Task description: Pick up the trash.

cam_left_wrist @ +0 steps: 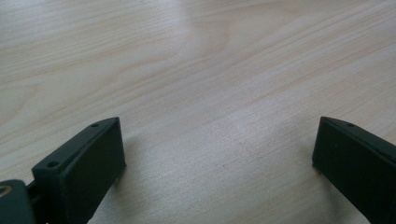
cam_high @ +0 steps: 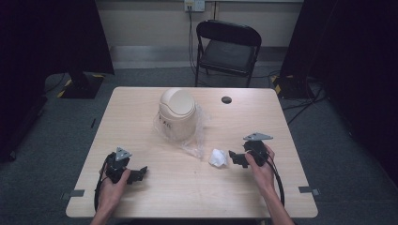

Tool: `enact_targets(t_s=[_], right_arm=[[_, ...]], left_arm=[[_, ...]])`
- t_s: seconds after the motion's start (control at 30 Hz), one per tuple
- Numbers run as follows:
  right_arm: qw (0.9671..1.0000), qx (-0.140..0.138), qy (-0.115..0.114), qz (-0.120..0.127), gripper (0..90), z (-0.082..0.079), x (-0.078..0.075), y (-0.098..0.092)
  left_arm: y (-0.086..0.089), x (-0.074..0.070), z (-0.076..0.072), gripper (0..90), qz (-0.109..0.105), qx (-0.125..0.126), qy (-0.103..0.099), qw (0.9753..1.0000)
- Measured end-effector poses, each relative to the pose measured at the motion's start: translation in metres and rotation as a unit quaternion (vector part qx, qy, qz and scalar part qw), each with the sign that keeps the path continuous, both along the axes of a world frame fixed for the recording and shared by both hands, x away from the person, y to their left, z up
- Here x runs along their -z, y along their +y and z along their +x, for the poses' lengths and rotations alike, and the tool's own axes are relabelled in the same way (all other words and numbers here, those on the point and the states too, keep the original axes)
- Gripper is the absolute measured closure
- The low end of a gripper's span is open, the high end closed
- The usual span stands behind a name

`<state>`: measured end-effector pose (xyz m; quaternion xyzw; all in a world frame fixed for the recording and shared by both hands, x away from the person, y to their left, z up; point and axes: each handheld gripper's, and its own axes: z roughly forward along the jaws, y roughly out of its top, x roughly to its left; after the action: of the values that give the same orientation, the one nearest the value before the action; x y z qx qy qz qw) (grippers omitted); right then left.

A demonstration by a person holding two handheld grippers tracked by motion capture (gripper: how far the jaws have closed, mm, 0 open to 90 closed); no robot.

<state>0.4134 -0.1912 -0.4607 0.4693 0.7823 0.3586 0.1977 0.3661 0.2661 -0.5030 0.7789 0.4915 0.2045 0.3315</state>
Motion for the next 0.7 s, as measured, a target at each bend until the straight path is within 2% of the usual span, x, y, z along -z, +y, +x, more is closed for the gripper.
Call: enact_targets(t_s=[0.2,0.6,0.7], right_arm=[[0.9997,-0.022,-0.007,-0.002,17.2,0.014,-0.016,0.023],[0.9982,-0.058,-0.016,0.009,17.1,0.033,-0.039,0.052],[0.9979,-0.063,-0.015,0.009,16.6,0.042,-0.045,0.062]], left_arm=[[0.0,0.0,0.0,1.8,0.0,0.0,0.0,1.0],[0.0,0.0,0.0,1.8,0.0,-0.001,0.0,1.0],[0.0,0.0,0.0,1.8,0.0,-0.001,0.0,1.0]])
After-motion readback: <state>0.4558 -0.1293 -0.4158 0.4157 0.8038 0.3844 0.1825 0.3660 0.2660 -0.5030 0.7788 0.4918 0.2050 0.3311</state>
